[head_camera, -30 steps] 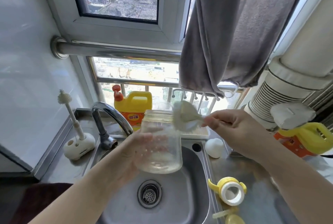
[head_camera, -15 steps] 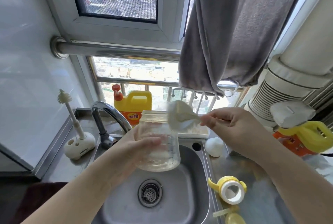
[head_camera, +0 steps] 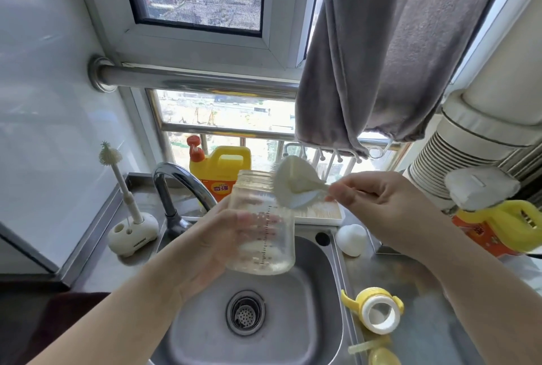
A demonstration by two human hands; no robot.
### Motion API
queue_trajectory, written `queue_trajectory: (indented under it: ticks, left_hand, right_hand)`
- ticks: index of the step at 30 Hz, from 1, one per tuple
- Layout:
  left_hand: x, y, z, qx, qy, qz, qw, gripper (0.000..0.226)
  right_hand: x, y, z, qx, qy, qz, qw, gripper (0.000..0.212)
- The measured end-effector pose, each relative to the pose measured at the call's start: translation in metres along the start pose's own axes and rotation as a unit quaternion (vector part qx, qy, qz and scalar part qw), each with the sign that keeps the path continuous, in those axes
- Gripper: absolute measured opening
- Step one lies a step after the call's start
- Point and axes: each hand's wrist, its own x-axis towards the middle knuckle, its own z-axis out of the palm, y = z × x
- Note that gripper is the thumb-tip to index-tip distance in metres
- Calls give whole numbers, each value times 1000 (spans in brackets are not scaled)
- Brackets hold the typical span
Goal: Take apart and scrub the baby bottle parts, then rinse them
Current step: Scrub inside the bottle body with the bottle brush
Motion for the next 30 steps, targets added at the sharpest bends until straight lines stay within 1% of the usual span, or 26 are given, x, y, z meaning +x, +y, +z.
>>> queue_trajectory:
  ticks: [4,7,9,10,13,14,18,21,23,26,28,30]
  left_hand:
    - [0,-1,-6,1,-6,-29,1000,104]
    - [-1,-1,-7,24,-13,-36,999,96]
    - [1,0,-3,49,14,-29,998,87]
    - [2,0,-1,70,26,-23,997,87]
    - [3,-1,1,117,44,0,992,104]
    - [3,-2,0,118,50,6,992,105]
    - [-1,1,-5,81,44,11,996,99]
    - [0,0,-6,85,57,12,995,100]
    - [0,-1,-5,67,63,13,996,102]
    - [-3,-1,-5,25,51,19,998,103]
    - [-4,0,-5,-4,36,21,999,98]
    - [-4,0,-5,-38,34,19,999,97]
  right_hand:
    - [0,0,-2,-13,18,3,1000,36]
    - [-3,0,1,-8,21,15,1000,34]
    - [-3,1,5,-16,23,9,1000,36]
    - [-3,1,7,-21,24,5,999,37]
    - [-4,-4,9,-14,23,10,1000,32]
    - [-5,-3,9,-17,20,15,1000,29]
    - [-5,4,3,-53,36,21,998,24]
    - [-5,-3,9,-11,27,7,1000,28]
    - [-4,-8,13,-20,24,-15,999,32]
    - [-2,-7,6,-40,42,-5,998,33]
    - [-2,-6,6,-29,55,2,998,32]
    - [-8,-12,13,10,35,-2,999,28]
